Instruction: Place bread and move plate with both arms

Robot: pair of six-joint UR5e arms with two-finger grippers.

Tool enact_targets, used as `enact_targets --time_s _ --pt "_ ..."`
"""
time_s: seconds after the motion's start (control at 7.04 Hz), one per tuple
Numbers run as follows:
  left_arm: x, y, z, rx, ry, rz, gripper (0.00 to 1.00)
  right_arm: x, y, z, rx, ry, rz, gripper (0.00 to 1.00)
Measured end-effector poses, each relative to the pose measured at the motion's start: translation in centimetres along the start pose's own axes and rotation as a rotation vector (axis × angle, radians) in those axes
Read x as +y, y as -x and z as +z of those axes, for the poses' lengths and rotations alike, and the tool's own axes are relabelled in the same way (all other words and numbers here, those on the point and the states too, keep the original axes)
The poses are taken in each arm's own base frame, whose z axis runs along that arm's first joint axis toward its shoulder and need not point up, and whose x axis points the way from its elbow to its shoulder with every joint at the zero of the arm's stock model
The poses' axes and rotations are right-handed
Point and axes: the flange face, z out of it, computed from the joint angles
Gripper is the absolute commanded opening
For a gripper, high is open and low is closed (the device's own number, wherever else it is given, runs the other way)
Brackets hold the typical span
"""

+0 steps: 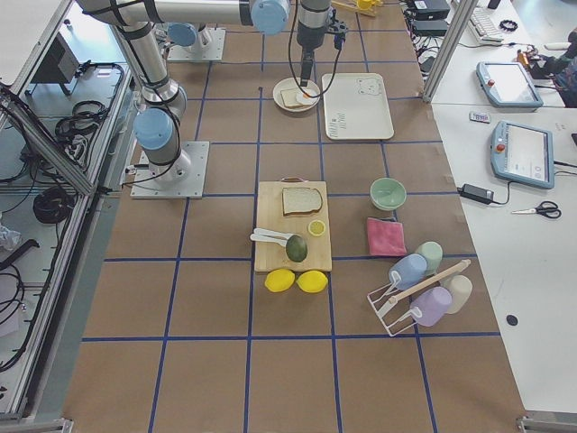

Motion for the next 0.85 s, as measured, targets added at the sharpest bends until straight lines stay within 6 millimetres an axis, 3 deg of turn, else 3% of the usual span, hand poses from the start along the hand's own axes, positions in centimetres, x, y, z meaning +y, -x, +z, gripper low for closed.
enact_targets --time_s 0.85 --pt "-0.01 -0.06 -0.16 0.001 -0.016 0.000 1.00 -0.13 0.01 0.00 -0.001 -0.007 -0.001 1.00"
